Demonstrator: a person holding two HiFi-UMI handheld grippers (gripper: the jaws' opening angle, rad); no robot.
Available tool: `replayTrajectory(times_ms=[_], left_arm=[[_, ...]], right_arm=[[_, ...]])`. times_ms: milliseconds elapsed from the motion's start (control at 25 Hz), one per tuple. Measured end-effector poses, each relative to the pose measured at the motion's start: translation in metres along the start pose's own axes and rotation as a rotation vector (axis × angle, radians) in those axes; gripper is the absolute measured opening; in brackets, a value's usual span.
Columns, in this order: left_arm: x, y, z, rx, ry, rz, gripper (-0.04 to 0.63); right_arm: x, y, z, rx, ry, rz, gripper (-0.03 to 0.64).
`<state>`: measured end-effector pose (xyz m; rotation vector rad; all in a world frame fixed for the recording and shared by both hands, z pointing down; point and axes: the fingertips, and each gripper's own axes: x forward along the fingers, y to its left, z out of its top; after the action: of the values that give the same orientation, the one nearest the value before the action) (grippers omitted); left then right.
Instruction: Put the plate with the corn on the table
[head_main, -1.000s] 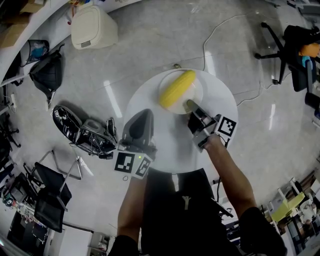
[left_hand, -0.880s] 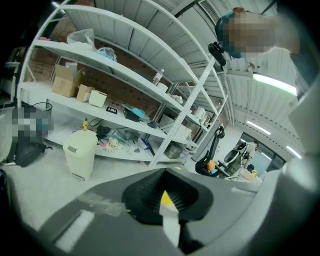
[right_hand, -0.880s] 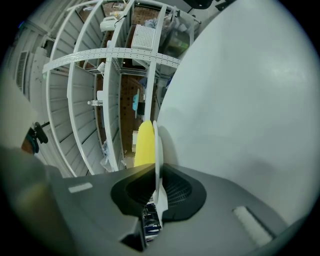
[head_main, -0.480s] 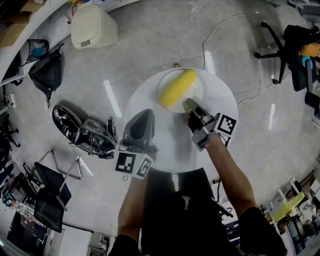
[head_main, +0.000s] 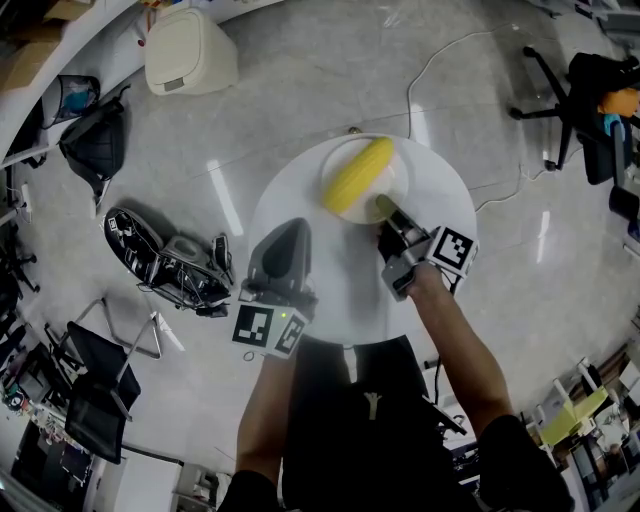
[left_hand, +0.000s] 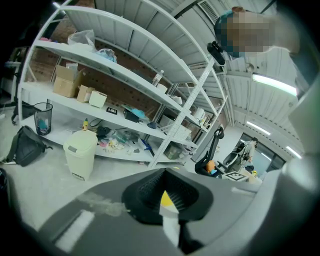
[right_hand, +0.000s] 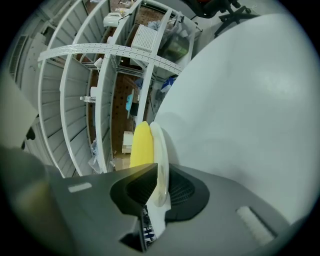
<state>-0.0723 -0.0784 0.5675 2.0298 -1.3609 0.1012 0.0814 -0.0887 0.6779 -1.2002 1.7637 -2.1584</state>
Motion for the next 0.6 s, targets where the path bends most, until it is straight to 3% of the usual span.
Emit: replayTrajectory(times_ms=[160,600], left_arm=[[-0.0019,-0.0021,-0.0012,-0.004,-0.002,0.001,0.003],[-0.0081,-0.0018,-0.0029,-0.009,-0.008,0.005,0.003]], right_arm=[[-0.0008,0.0025,0.0006,0.006,-0.014,-0.016,0.089],[-0.0030,0.0022,0.0020,0.001,-0.037,-0.061,0.120]])
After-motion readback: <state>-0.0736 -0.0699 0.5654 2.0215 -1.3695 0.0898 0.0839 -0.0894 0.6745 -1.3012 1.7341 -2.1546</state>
